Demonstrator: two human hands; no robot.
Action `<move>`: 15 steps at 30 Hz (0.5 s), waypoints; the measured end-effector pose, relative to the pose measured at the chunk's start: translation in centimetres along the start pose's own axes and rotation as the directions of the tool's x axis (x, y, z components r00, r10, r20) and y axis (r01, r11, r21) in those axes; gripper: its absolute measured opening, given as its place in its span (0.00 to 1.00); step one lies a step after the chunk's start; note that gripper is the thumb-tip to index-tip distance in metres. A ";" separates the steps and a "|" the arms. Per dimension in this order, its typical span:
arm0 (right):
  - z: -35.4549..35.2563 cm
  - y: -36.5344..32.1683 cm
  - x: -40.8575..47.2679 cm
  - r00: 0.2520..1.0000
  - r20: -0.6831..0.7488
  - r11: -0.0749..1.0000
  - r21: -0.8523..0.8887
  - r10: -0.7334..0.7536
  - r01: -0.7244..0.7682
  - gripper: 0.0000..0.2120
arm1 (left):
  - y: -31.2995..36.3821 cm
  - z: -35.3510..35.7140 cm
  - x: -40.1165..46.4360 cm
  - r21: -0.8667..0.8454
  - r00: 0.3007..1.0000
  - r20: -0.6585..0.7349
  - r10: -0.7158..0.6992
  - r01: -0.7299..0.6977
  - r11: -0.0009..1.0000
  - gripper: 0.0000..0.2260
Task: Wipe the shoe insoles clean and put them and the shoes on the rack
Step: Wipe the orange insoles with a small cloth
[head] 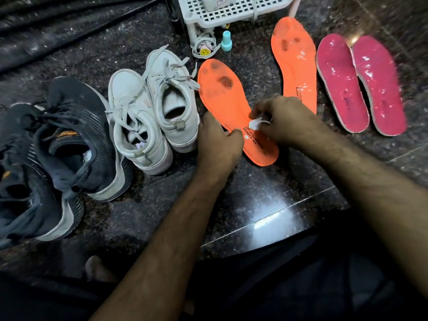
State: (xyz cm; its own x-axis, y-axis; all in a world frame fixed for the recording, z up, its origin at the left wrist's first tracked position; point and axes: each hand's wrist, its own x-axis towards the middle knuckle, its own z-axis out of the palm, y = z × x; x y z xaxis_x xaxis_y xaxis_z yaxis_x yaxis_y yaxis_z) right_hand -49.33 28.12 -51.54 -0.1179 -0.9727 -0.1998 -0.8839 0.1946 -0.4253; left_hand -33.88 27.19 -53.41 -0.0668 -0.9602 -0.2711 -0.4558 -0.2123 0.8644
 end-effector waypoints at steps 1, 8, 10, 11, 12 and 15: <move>-0.1 0.1 0.0 1.000 0.005 1.000 -0.011 -0.004 0.004 0.10 | 0.2 0.1 -0.4 -0.047 1.000 -0.030 0.001 -0.002 0.999 0.19; -1.5 0.7 -0.9 0.977 0.209 0.992 -0.105 -0.045 0.068 0.09 | -0.5 1.3 -2.6 -0.070 0.986 0.053 0.156 -0.152 0.986 0.30; -2.2 0.8 -1.3 0.976 0.216 0.994 -0.091 -0.038 0.058 0.08 | -0.4 1.2 -2.6 -0.093 0.985 0.103 0.139 -0.130 0.987 0.29; -2.7 0.8 -1.5 0.978 0.205 0.997 -0.066 -0.031 0.046 0.06 | -0.3 1.0 -2.3 -0.124 0.985 0.115 0.130 -0.116 0.985 0.28; -3.2 0.9 -1.5 0.983 0.181 0.999 -0.038 -0.022 0.029 0.05 | 0.0 0.8 -2.1 -0.178 0.985 0.125 0.120 -0.097 0.979 0.28; -4.5 1.0 -1.6 1.000 0.021 0.997 0.072 -0.005 0.003 0.03 | 0.9 0.2 -1.6 -0.293 0.981 0.157 0.113 -0.063 0.954 0.28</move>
State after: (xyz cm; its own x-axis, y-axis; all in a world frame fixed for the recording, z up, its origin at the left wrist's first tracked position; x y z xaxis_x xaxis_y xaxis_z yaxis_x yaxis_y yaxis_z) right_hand -52.04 29.26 -47.66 -0.1039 -0.9707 -0.2166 -0.8495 0.1999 -0.4883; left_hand -34.34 28.57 -52.26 -0.2559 -0.9377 -0.2350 -0.1711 -0.1953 0.9657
